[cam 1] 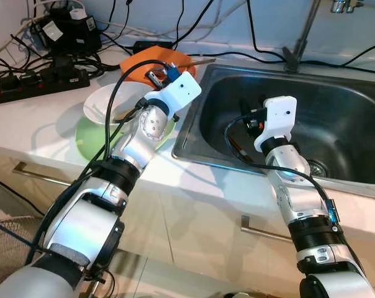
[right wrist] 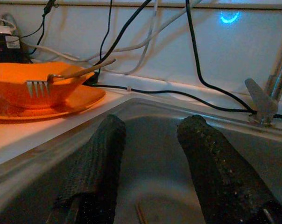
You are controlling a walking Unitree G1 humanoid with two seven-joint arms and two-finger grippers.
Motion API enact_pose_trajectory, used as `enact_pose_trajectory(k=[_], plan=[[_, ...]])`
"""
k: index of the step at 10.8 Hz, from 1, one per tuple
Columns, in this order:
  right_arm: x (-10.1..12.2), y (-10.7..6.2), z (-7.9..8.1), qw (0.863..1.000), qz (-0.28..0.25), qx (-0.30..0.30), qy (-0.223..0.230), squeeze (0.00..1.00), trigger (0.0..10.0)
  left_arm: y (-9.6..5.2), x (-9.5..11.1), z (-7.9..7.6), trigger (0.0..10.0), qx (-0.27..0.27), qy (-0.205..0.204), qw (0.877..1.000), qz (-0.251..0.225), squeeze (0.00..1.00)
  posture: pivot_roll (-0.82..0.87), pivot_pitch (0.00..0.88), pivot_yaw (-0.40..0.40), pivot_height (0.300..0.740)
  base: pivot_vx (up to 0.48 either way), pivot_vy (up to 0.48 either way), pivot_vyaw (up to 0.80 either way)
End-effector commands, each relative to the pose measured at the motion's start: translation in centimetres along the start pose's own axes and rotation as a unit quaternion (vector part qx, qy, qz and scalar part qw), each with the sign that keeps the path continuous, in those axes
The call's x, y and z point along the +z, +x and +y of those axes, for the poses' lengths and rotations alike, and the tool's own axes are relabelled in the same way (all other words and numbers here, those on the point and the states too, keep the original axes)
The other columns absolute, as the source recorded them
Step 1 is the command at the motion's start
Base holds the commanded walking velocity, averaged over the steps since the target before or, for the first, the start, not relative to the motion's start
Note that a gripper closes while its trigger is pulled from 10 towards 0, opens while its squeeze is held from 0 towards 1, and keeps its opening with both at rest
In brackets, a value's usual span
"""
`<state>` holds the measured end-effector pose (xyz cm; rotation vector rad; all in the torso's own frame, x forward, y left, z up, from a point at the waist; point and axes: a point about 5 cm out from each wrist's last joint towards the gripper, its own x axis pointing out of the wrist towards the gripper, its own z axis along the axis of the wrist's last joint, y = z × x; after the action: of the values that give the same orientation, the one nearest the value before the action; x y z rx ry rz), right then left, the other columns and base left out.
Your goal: Kitchen organization
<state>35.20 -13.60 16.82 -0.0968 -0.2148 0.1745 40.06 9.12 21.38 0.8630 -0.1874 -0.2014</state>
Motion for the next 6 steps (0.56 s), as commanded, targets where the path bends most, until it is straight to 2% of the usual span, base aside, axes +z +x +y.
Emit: enact_pose_trajectory(k=[1,2,3,4,6], plan=[[0.07,0.11,0.18,1.0,0.002,0.005,0.0,0.0,10.0,-0.09,-0.16,0.27,10.0,0.007,0.006,1.0,0.005,0.0,0.04,0.014,0.035,0.74,0.0,0.0,0.0],[0.08,0.14,0.1,1.0,0.003,0.004,-0.001,0.0,10.0,-0.22,-0.41,0.14,10.0,0.003,0.0,1.0,0.011,0.95,0.04,0.016,0.035,0.74,0.0,0.0,0.0],[0.05,0.13,0.03,1.0,0.004,0.003,-0.001,0.0,10.0,-0.38,-0.55,0.19,10.0,0.006,0.0,1.0,0.016,1.0,0.04,0.017,0.036,0.74,0.0,0.0,0.0],[0.01,0.12,0.04,1.0,0.004,0.003,-0.002,0.0,10.0,-0.4,-0.51,0.22,10.0,0.005,0.0,1.0,0.016,0.0,0.03,0.017,0.036,0.74,0.0,0.0,0.0],[-0.07,0.08,0.08,1.0,0.006,0.002,-0.002,0.0,10.0,-0.58,-0.28,0.06,10.0,0.0,-0.002,1.0,0.011,0.0,0.03,0.017,0.04,0.74,0.0,0.0,0.0]])
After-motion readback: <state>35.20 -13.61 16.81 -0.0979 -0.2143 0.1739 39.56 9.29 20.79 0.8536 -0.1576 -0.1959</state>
